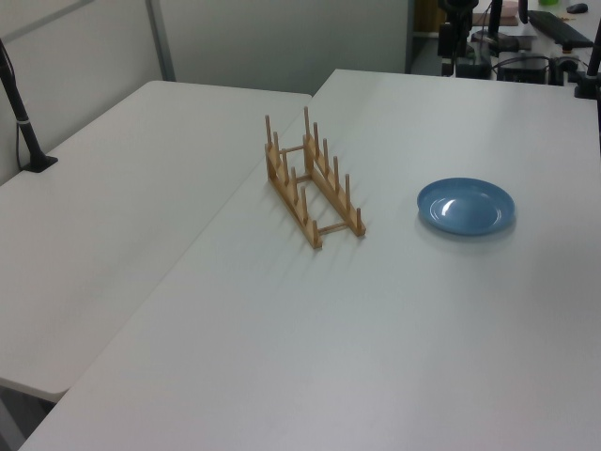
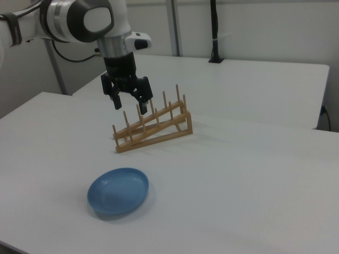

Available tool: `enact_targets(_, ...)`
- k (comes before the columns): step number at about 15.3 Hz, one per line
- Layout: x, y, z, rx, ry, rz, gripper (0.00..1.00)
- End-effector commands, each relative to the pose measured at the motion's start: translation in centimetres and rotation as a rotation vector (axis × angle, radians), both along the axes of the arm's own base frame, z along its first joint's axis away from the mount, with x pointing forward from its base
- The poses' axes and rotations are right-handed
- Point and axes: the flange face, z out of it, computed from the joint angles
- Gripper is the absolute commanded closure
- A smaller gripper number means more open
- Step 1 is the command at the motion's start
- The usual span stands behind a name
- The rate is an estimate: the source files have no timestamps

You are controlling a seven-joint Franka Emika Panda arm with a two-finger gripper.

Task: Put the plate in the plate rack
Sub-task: 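Move the open gripper toward the light blue plate, then lower the gripper onto the plate rim and close on it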

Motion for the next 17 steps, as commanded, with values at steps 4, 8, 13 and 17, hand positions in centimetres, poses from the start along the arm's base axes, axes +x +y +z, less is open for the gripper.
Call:
enact_targets(4,-1.4,-0.1,0.2,-0.007,0.034,-0.01,0.0)
enact_targets(8,-1.2,-0.2,-0.1,-0.006,0.038,0.005,0.0)
enact_targets(13,-1.2,-0.7,-2.7,0.015,0.096,0.239,0.0)
enact_targets(17,-1.3,-2.7,-8.4,0.052,0.177,0.381,0.05)
